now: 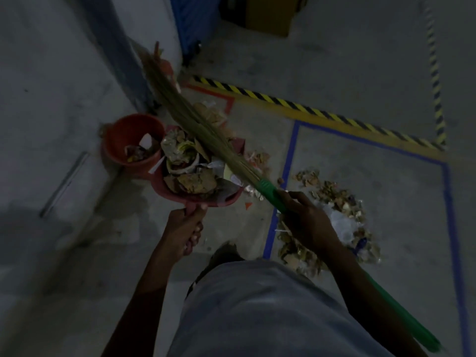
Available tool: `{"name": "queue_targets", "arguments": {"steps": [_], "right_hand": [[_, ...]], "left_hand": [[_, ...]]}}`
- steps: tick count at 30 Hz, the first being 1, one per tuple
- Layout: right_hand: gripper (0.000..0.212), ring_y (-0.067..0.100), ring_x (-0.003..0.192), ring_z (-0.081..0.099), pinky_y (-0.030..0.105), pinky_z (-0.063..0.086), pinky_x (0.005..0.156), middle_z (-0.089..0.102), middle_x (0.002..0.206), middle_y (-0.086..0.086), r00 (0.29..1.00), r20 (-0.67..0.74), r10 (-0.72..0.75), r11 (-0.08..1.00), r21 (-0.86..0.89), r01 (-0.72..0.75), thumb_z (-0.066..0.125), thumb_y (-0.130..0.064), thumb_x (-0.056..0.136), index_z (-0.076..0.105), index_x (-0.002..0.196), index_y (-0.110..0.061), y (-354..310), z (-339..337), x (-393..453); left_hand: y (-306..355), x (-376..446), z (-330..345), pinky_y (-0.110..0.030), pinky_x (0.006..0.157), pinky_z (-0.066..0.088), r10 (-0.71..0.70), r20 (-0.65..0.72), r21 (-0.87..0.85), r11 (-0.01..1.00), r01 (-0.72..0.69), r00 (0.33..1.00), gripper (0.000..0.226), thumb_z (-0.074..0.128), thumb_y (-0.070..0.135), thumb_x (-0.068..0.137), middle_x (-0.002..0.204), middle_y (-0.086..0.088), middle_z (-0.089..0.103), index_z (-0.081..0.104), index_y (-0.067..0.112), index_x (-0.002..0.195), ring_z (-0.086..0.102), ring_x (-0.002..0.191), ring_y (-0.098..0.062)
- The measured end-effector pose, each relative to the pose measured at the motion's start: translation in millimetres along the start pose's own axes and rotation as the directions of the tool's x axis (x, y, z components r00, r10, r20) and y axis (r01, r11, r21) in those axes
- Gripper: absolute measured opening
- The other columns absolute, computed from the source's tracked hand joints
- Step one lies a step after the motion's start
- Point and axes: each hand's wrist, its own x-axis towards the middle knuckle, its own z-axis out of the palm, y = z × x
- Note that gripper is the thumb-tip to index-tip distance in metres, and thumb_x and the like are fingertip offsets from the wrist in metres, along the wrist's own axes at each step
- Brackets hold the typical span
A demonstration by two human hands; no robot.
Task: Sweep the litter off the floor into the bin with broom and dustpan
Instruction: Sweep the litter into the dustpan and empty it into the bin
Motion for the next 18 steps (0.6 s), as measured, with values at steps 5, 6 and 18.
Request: {"name": "queue_targets", "arguments": {"steps": [5,6,18], "right_hand": [[0.056,0.025,0.094,0.067,0.037,0.057,0.067,0.053,0.139,0.003,0.996,0.061,-0.062,0.998,0.027,0.06,0.068,-0.018,0.09,0.05,0.144,-0.02,-8,-5,9],[0.057,0.026,0.094,0.067,0.039,0.058,0.068,0.053,0.14,0.004,0.994,0.076,-0.08,0.996,0.035,0.077,0.068,-0.017,0.09,0.05,0.144,-0.021,-11,-2,14],[0.061,0.031,0.106,0.064,0.039,0.056,0.078,0.053,0.141,0.009,0.946,0.164,-0.279,0.96,0.058,0.273,0.068,-0.021,0.091,0.046,0.148,-0.018,-93,65,110]], "left_hand": [[-19,-28,-15,-0.026,0.053,0.024,0.014,-0.068,-0.101,0.995,-0.02,0.998,0.06,0.071,0.064,0.083,0.049,-0.002,0.04,0.046,0.022,0.049,0.035,0.039,-0.014],[-23,-32,-19,-0.024,0.051,0.024,0.018,-0.092,-0.114,0.993,-0.028,0.996,0.058,0.069,0.061,0.087,0.049,-0.001,0.04,0.046,0.02,0.053,0.034,0.039,-0.013],[-25,-9,-123,-0.018,0.047,0.021,-0.021,-0.202,-0.234,0.972,-0.027,0.979,0.06,0.066,0.054,0.092,0.046,-0.003,0.03,0.04,0.015,0.054,0.024,0.036,-0.011]]}}
